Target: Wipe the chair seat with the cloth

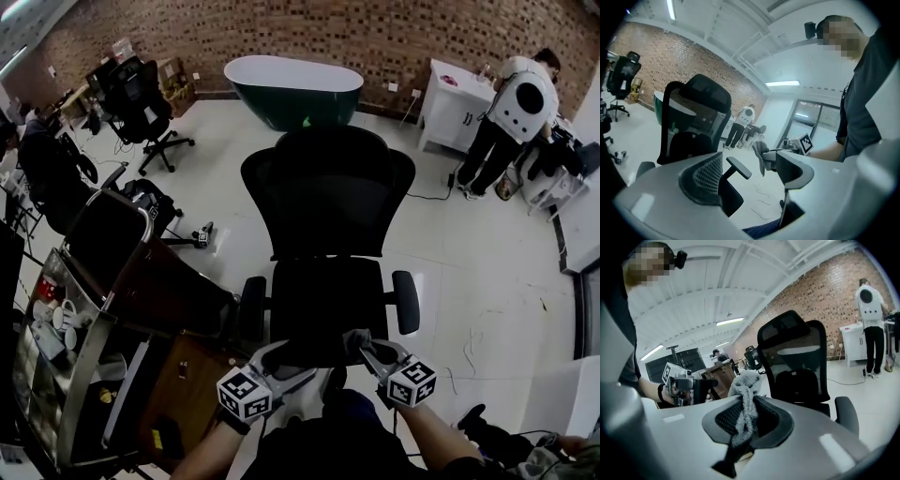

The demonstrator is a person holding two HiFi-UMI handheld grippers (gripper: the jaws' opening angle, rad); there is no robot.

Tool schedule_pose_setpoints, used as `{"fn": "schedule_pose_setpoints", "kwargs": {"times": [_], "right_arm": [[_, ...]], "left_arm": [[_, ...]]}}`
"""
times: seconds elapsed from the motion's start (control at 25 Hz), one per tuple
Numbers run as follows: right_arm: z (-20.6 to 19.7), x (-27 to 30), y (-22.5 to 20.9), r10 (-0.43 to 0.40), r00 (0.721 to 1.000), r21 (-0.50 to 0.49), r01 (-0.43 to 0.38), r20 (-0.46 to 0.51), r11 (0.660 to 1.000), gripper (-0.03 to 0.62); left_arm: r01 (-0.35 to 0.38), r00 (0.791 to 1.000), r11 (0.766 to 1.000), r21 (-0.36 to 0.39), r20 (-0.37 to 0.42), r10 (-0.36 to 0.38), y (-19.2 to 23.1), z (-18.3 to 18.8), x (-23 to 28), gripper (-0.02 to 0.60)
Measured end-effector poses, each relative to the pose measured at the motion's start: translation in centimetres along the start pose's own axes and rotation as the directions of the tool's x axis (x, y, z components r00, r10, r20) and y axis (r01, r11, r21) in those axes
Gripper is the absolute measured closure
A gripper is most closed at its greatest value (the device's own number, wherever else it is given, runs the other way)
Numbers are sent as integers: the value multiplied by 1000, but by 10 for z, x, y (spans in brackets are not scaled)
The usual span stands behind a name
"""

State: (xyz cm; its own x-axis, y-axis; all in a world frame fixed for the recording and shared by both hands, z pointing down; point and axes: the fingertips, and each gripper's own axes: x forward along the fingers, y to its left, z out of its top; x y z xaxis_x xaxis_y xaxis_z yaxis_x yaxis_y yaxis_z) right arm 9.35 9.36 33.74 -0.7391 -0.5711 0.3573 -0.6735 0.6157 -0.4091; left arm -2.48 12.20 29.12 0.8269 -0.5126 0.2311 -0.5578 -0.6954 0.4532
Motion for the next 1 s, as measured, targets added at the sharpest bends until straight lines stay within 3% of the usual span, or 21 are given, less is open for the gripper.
{"fn": "schedule_pose_setpoints", "kwargs": {"times": [0.28,0.52,0.84,1.0], "right_arm": [[-25,-54,99,-68,993,30,66,93,997,545],[-38,-108,163,-96,982,39,91,163,995,545],[-33,-154,183,-78,978,-30,85,193,996,546],[-28,-175,181,-33,982,-62,45,184,997,546]], "left_arm": [[50,999,996,77,15,-51,-63,-25,-88,198],[113,993,987,112,6,-115,-122,-40,-130,198],[128,989,982,138,60,-137,-173,-37,-141,199],[89,990,985,148,95,-104,-188,-34,-133,198]]}}
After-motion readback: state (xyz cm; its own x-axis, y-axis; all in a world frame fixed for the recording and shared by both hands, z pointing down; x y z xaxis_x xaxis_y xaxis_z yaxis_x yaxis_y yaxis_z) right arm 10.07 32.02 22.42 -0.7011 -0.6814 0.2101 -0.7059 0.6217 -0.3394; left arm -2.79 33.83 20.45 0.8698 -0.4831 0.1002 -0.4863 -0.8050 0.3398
